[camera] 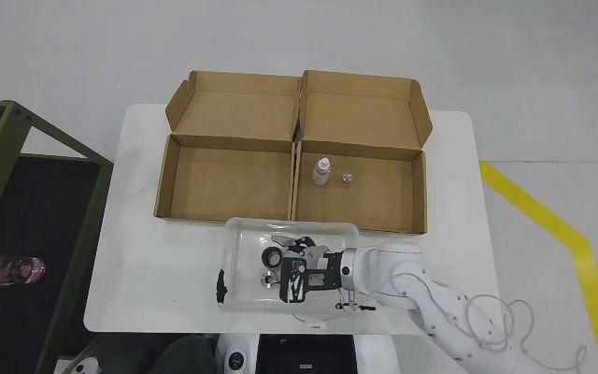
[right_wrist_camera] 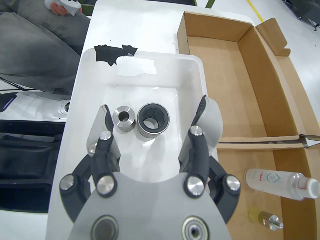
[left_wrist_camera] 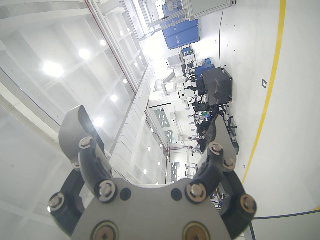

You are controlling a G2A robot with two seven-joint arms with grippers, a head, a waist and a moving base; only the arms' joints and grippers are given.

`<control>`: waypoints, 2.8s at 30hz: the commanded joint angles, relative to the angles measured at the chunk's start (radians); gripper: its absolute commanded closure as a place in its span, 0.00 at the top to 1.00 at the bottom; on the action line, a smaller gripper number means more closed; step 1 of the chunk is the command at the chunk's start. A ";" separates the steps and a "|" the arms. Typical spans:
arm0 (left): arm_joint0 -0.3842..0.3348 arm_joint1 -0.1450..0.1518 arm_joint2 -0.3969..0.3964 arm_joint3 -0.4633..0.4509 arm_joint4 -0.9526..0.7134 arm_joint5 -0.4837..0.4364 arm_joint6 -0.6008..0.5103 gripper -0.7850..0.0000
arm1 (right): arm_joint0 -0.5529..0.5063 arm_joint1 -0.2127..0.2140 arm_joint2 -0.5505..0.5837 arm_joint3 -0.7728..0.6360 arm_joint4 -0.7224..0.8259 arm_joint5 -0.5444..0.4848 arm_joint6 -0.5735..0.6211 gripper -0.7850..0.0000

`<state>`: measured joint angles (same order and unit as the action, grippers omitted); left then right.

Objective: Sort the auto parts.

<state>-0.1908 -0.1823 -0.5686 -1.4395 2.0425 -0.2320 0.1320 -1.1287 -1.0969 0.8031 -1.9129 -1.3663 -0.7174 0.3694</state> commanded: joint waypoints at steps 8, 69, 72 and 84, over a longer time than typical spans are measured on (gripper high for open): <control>0.000 0.000 0.000 0.000 0.000 0.000 0.000 1.00 | 0.045 -0.025 -0.061 0.086 -0.013 0.034 0.023 0.62; 0.000 0.000 0.000 0.000 0.000 0.000 0.000 1.00 | 0.108 -0.102 -0.081 0.190 0.063 0.042 0.004 0.00; 0.000 0.000 0.000 0.000 0.000 0.000 0.000 1.00 | 0.094 -0.097 -0.058 0.157 0.067 0.040 -0.004 0.00; 0.000 0.000 0.000 0.000 0.000 0.000 0.000 1.00 | 0.068 -0.077 0.052 0.060 0.111 0.016 -0.030 0.00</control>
<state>-0.1908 -0.1823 -0.5686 -1.4395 2.0425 -0.2320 0.1320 -1.0604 -1.1752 0.8447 -1.8493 -1.2592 -0.6988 0.3413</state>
